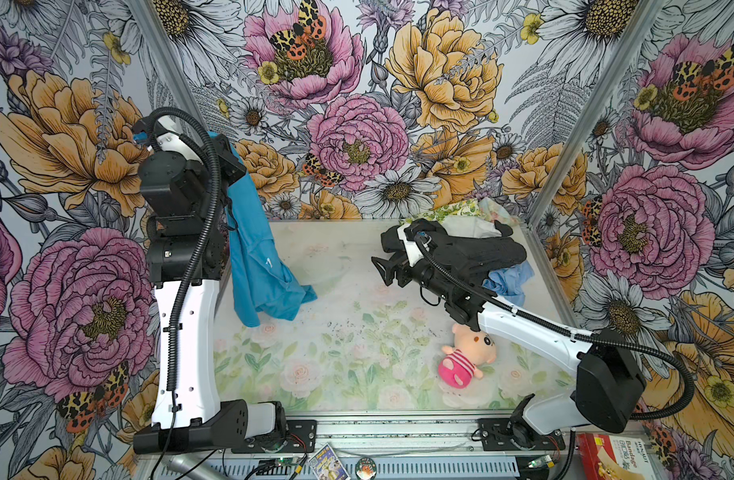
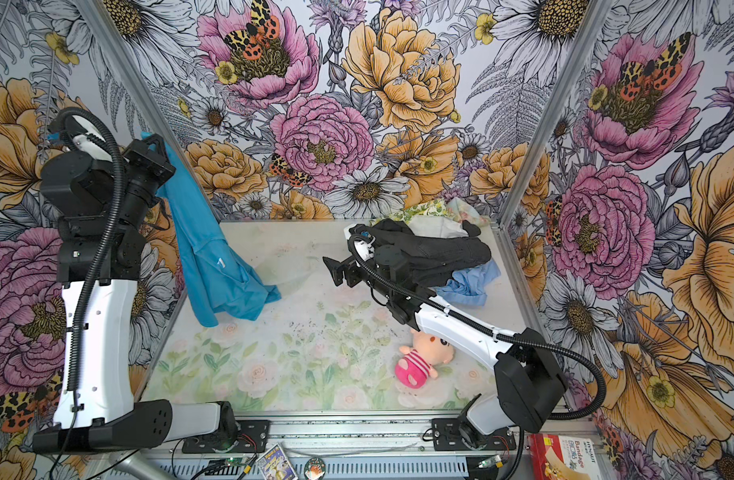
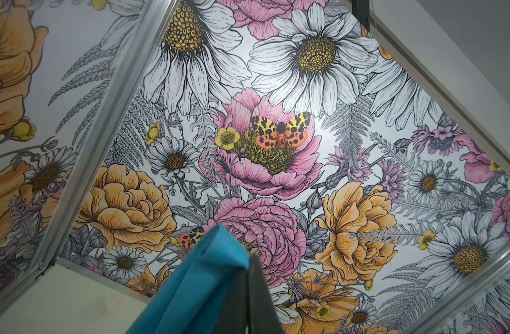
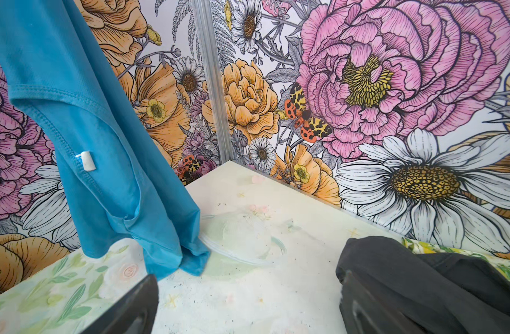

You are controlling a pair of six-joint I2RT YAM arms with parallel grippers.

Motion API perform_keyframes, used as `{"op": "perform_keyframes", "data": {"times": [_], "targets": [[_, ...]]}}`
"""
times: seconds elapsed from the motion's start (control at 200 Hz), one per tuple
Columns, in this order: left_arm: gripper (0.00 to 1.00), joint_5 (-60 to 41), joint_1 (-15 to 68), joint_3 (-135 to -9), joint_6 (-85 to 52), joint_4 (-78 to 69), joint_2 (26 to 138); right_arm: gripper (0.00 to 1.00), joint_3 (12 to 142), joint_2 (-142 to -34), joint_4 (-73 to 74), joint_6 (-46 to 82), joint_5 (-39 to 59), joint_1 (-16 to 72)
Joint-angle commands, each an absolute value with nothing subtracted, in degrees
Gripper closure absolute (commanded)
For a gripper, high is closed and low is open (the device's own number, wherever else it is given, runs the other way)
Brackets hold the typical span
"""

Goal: Pick out a specific cloth from the pile
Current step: 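Lower the teal cloth onto the open table with the left gripper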

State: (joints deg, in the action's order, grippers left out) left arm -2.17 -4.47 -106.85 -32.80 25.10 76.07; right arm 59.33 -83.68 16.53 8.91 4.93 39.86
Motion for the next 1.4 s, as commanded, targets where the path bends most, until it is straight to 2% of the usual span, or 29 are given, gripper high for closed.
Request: {"op": "perform_keyframes", "data": {"times": [0.0, 0.455, 0.9, 1.121, 1.391], "targets": [[1.0, -5.3, -4.7, -102.3, -34.2, 22.3, 76.9, 0.01, 57.6, -81.4, 17.0, 8.5, 3.1, 40.3], [1.0, -7.1, -2.8, -82.3, -40.8, 14.3, 75.2, 0.01, 52.5, -77.6, 16.1, 8.3, 0.0, 40.0], [1.0, -7.7, -15.3, -62.6, -37.7, 20.0, 67.6, 0.01, 49.8, -76.8, 16.5, 8.7, -0.9, 39.6], [1.0, -2.8, -19.6, -56.4, -33.7, 23.7, 67.0, 0.01, 50.2, -78.2, 17.2, 9.2, -0.1, 39.4], [1.0, 7.3, -19.0, -57.2, -26.4, 29.1, 68.9, 0.01, 50.3, -79.2, 17.8, 9.5, 0.4, 39.1]]}}
